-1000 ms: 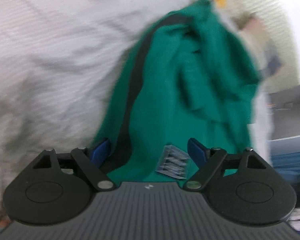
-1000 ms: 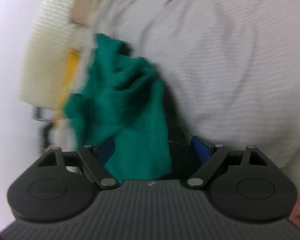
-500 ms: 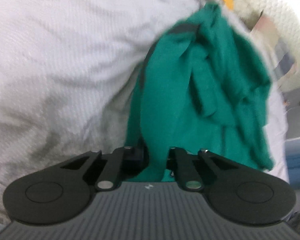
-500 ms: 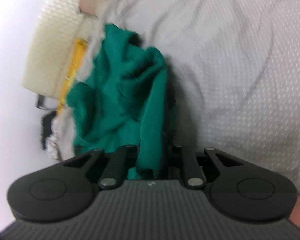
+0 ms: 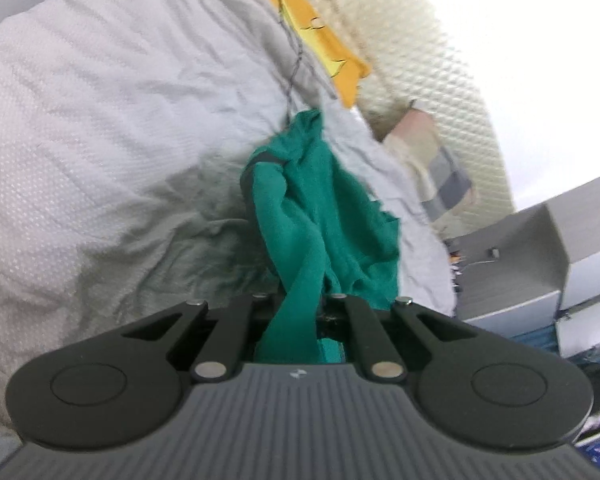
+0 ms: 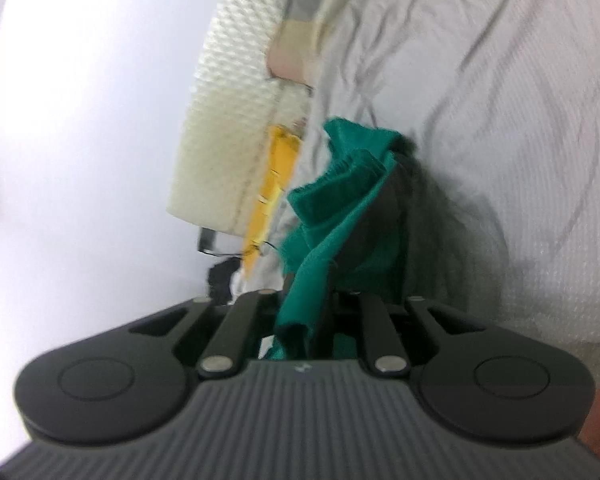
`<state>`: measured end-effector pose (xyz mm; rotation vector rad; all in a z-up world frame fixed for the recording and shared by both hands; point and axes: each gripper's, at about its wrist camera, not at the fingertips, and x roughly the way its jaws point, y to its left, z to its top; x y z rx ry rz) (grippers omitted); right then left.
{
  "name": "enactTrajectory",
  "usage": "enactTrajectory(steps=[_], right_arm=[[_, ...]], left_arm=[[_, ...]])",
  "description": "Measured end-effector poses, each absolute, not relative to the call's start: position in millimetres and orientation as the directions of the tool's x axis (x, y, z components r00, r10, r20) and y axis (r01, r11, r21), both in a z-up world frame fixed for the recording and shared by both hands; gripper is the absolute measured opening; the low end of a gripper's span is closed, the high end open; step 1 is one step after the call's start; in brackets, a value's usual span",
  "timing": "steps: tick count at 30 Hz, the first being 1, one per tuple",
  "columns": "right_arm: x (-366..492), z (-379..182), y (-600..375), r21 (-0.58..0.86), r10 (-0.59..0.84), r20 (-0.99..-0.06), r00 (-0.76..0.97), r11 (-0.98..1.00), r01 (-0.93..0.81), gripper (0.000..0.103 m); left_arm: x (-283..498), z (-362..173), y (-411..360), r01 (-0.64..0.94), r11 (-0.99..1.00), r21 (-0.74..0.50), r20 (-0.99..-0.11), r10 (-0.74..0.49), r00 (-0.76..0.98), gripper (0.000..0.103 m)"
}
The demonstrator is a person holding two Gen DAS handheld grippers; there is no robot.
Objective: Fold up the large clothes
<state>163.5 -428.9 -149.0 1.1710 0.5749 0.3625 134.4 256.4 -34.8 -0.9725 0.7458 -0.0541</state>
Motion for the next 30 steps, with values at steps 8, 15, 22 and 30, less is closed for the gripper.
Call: enactTrajectory(steps=[8, 15, 22, 30], right_arm=[[98.0, -115.4, -448.4, 0.919, 0.55, -0.197, 0.812, 0.391, -0.042, 0.014], [103.9, -131.8, -448.8, 0.913, 0.529, -0.266, 0.806, 0.406, 0.035, 0.014], [200.1, -127.1, -438.2, 0.947, 0.45, -0.247, 0.858, 0.3, 0.115, 0.015], [311.9, -129.2, -404.6, 0.887, 0.366, -0.396, 0.842, 0.39, 0.247, 0.015]], left_arm=[[57.5, -15.6, 255.4, -0.188, 0.514, -0.837, -0.442, -0.433, 0.786, 0.006], [49.1, -54.9, 251.5, -0.196, 0.45, -0.871, -0.413, -0.456, 0.788, 0.007], [141.8, -39.7, 248.4, -0.152, 0.453, -0.878, -0.328, -0.342, 0.88, 0.007], [274.5, -35.4, 254.3, -0.201, 0.501, -0.841, -0.371, -0.265, 0.89, 0.007]])
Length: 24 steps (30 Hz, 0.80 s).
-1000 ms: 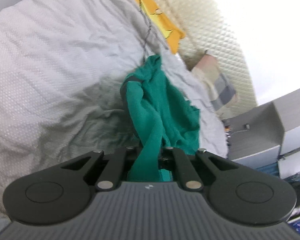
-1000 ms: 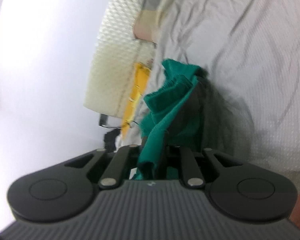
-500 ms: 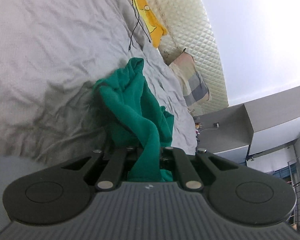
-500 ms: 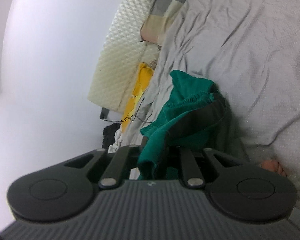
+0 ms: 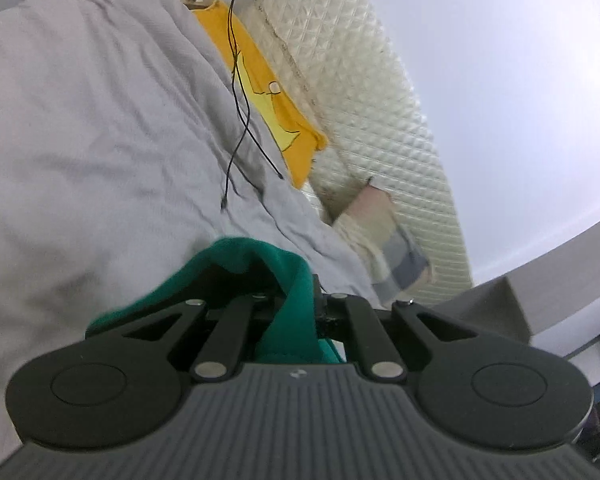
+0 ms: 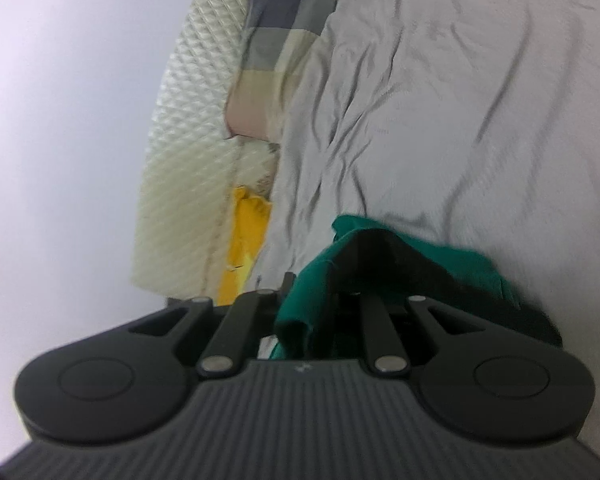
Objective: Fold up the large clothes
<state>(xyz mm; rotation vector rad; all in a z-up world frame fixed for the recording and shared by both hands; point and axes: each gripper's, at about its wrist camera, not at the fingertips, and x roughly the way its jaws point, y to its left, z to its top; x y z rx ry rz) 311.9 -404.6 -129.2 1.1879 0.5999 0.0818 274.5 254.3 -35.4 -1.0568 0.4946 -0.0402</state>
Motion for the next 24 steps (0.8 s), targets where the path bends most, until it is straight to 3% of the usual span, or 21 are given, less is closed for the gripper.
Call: enactTrajectory(steps=[8, 12, 22, 23, 24], right_arm=[[444.5, -171.8, -392.3, 0.831, 0.325, -0.487, 0.811, 0.458, 0.316, 0.015], [487.2, -211.7, -390.5, 0.836, 0.332, -0.473, 0.816, 0.461, 0.297, 0.015], [488.7, -274.9, -399.5, 0.886, 0.386, -0.405, 0.829, 0.392, 0.25, 0.018], [486.1, -273.6, -399.2, 0.886, 0.387, -0.403, 0.829, 0.392, 0.248, 0.019], [483.3, -270.6, -398.4, 0.883, 0.387, -0.406, 0.828, 0.398, 0.247, 0.021]], left_arm=[[426.6, -81.8, 260.1, -0.241, 0.569, -0.786, -0.425, -0.216, 0.879, 0.008], [484.9, -125.2, 262.5, -0.245, 0.611, -0.752, -0.443, -0.194, 0.875, 0.008], [532.1, -192.7, 267.9, -0.175, 0.71, -0.682, -0.471, -0.243, 0.848, 0.012], [528.6, -190.9, 266.2, -0.15, 0.723, -0.675, -0.455, -0.247, 0.856, 0.014], [524.7, -188.0, 263.8, -0.134, 0.736, -0.663, -0.449, -0.249, 0.858, 0.022]])
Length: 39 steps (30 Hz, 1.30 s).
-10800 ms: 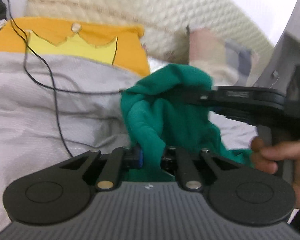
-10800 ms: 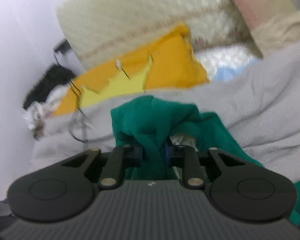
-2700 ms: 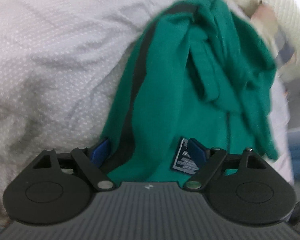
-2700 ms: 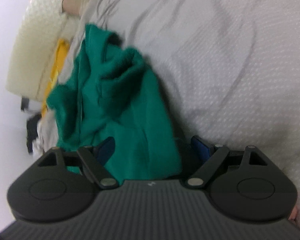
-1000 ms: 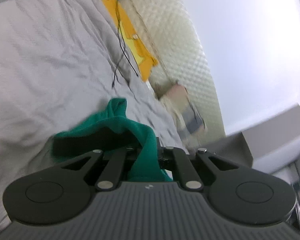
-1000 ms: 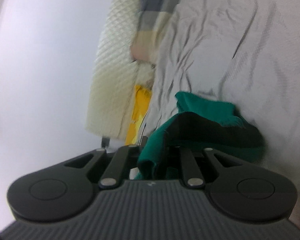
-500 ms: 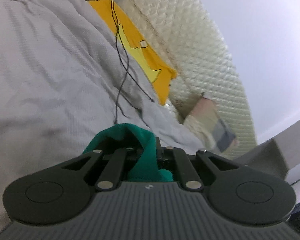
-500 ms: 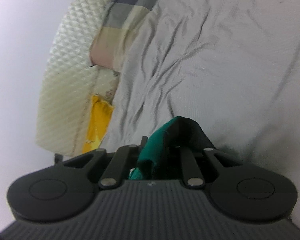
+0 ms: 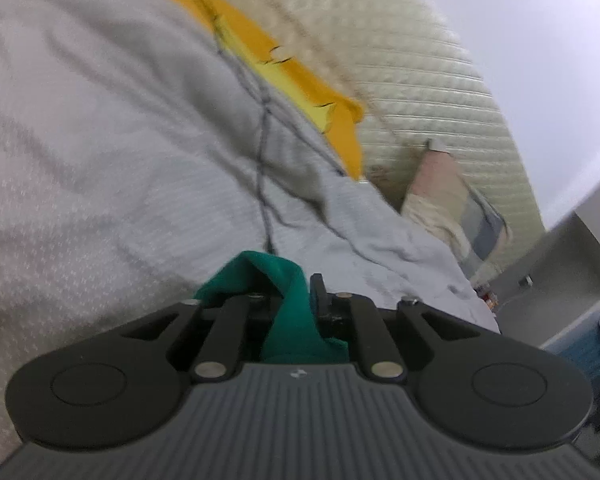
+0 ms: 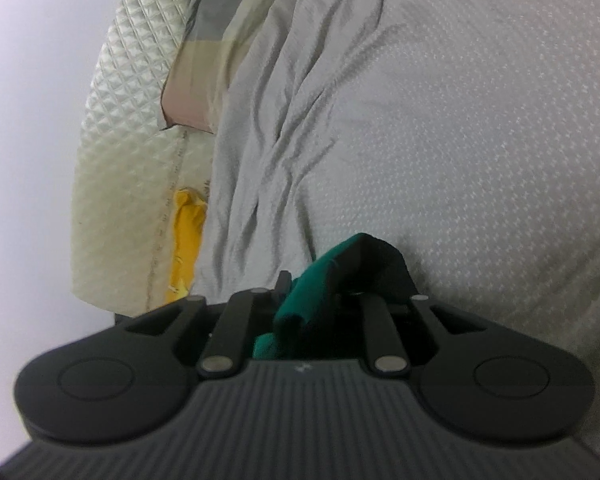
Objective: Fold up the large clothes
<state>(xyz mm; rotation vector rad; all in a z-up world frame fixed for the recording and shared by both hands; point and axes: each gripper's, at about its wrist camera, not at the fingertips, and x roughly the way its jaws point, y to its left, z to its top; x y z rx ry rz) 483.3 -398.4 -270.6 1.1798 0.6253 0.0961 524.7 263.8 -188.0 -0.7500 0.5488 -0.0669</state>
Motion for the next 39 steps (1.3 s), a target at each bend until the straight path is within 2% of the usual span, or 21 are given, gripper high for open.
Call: enactTrajectory(steps=[1, 2, 3, 4, 6, 7, 11, 14, 18, 23, 26, 28, 31, 35, 39], right_arm=[[479.3, -266.1, -397.1, 0.88, 0.388, -0.405, 0.828, 0.41, 0.238, 0.026], [475.6, -259.5, -394.6, 0.877, 0.394, -0.4, 0.827, 0.426, 0.221, 0.029], [470.8, -252.6, -391.8, 0.874, 0.401, -0.392, 0.828, 0.443, 0.199, 0.041], [463.6, -245.6, -389.6, 0.871, 0.408, -0.381, 0.829, 0.458, 0.175, 0.058], [447.0, -229.5, -383.1, 0.865, 0.423, -0.346, 0.838, 0.49, 0.11, 0.074], [439.0, -222.1, -379.8, 0.862, 0.427, -0.333, 0.841, 0.499, 0.088, 0.075], [399.4, -197.7, -363.9, 0.843, 0.46, -0.3, 0.835, 0.538, 0.007, 0.075], [370.7, -183.5, -341.8, 0.765, 0.457, -0.347, 0.819, 0.643, -0.035, 0.075], [347.7, -172.8, -307.0, 0.619, 0.406, -0.456, 0.792, 0.784, -0.045, 0.075], [336.6, -171.6, -276.4, 0.524, 0.396, -0.482, 0.781, 0.845, -0.106, 0.074], [337.4, -172.5, -255.2, 0.418, 0.38, -0.498, 0.78, 0.893, -0.168, 0.071], [343.7, -176.5, -244.8, 0.37, 0.368, -0.512, 0.776, 0.91, -0.188, 0.061], [367.0, -183.0, -238.9, 0.356, 0.361, -0.529, 0.768, 0.916, -0.185, 0.052], [417.5, -191.8, -230.2, 0.314, 0.337, -0.586, 0.736, 0.933, -0.177, 0.051], [472.7, -211.4, -224.7, 0.298, 0.317, -0.659, 0.683, 0.943, -0.15, 0.05]], left_arm=[[521.2, -184.4, 260.8, -0.116, 0.75, -0.651, -0.448, -0.257, 0.856, 0.047], [516.3, -179.9, 257.2, -0.097, 0.762, -0.64, -0.445, -0.265, 0.855, 0.059], [508.7, -173.6, 252.4, -0.086, 0.777, -0.624, -0.442, -0.26, 0.859, 0.07], [499.9, -167.7, 247.2, -0.073, 0.795, -0.603, -0.434, -0.249, 0.866, 0.074], [480.0, -156.3, 234.1, -0.055, 0.834, -0.549, -0.429, -0.224, 0.875, 0.077], [469.8, -150.9, 228.2, -0.058, 0.845, -0.531, -0.429, -0.209, 0.878, 0.079], [423.2, -132.9, 199.1, -0.056, 0.892, -0.448, -0.423, -0.156, 0.893, 0.08], [391.4, -117.1, 174.7, -0.043, 0.936, -0.349, -0.435, -0.121, 0.892, 0.08], [363.2, -111.8, 151.7, -0.002, 0.949, -0.315, -0.442, -0.145, 0.885, 0.08], [354.6, -128.2, 132.9, 0.011, 0.959, -0.285, -0.489, -0.155, 0.858, 0.08], [362.4, -142.2, 126.1, -0.003, 0.962, -0.274, -0.526, -0.147, 0.838, 0.08], [372.5, -152.0, 123.5, -0.005, 0.961, -0.276, -0.54, -0.151, 0.828, 0.08], [400.6, -163.1, 116.9, -0.005, 0.971, -0.241, -0.572, -0.138, 0.809, 0.08], [449.5, -172.5, 110.3, 0.001, 0.99, -0.144, -0.609, -0.09, 0.788, 0.08], [497.3, -179.2, 119.0, -0.022, 0.991, -0.13, -0.643, -0.068, 0.763, 0.08]])
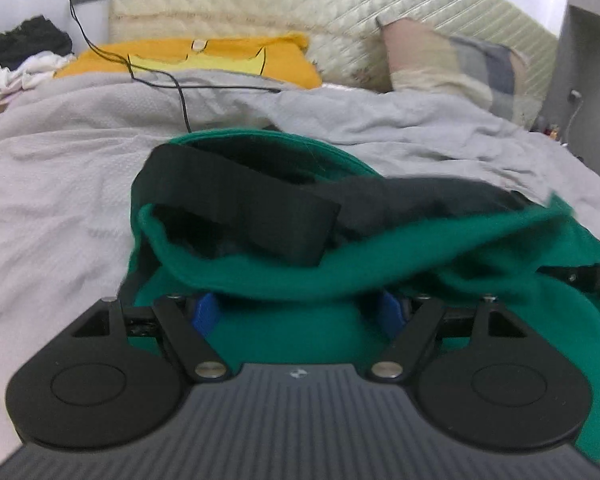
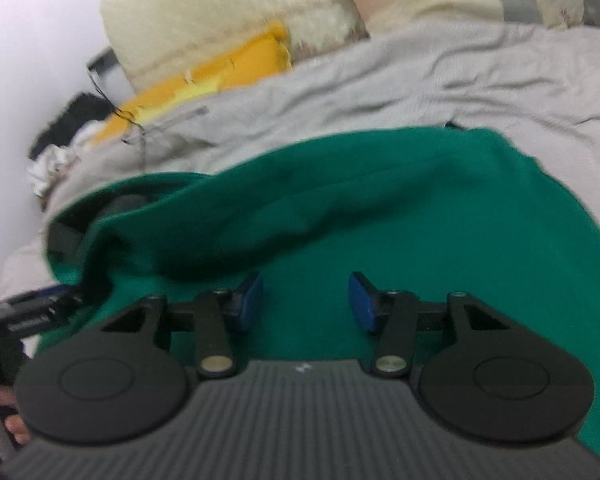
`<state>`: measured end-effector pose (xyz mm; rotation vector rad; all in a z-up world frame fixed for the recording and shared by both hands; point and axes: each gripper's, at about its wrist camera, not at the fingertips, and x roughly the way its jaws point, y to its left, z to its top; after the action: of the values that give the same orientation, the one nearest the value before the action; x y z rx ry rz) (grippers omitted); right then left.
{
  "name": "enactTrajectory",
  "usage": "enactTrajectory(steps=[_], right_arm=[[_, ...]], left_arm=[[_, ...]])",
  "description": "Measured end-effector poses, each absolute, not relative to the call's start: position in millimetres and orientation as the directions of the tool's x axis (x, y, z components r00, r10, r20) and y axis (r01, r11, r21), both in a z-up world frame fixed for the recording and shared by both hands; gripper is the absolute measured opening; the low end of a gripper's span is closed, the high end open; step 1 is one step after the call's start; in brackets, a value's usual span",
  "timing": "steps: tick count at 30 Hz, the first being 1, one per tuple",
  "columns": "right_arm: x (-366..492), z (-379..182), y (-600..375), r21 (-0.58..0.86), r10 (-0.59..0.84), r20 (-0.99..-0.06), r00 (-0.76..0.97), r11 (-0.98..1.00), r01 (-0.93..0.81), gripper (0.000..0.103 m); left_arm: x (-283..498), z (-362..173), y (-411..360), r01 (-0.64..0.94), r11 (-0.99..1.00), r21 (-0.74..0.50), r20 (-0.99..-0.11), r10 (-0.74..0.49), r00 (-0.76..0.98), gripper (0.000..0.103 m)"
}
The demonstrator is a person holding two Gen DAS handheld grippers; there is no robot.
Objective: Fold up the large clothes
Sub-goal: 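Lay the hoodie flat on the bed and open both tools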
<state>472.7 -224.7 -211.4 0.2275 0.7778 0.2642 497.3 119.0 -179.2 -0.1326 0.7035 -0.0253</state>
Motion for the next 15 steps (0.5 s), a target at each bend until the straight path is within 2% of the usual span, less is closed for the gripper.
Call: enactTrajectory(steps=[6, 10, 15], right_arm=[[536.0, -223.3, -222.7, 0.286, 0.243, -0.672, 0.7, 0.956, -0.057, 0.049], [566.8, -234.1, -225.0, 0.281, 0.223, -0.647, 0.729, 0.959, -0.045, 0.049], [572.9, -242.4, -221.7, 0.248, 0.214, -0.645, 0.734, 0.967, -0.063, 0.049]], left_arm=[[565.8, -185.7, 143.8, -0.082, 0.99, -0.117, -0.662, -0.016, 0.75, 0.08], [603.3, -201.3, 157.3, -0.125, 0.979, -0.159, -0.689, -0.019, 0.725, 0.08], [623.7, -208.6, 161.5, -0.149, 0.977, -0.152, -0.701, 0.0, 0.713, 0.08]])
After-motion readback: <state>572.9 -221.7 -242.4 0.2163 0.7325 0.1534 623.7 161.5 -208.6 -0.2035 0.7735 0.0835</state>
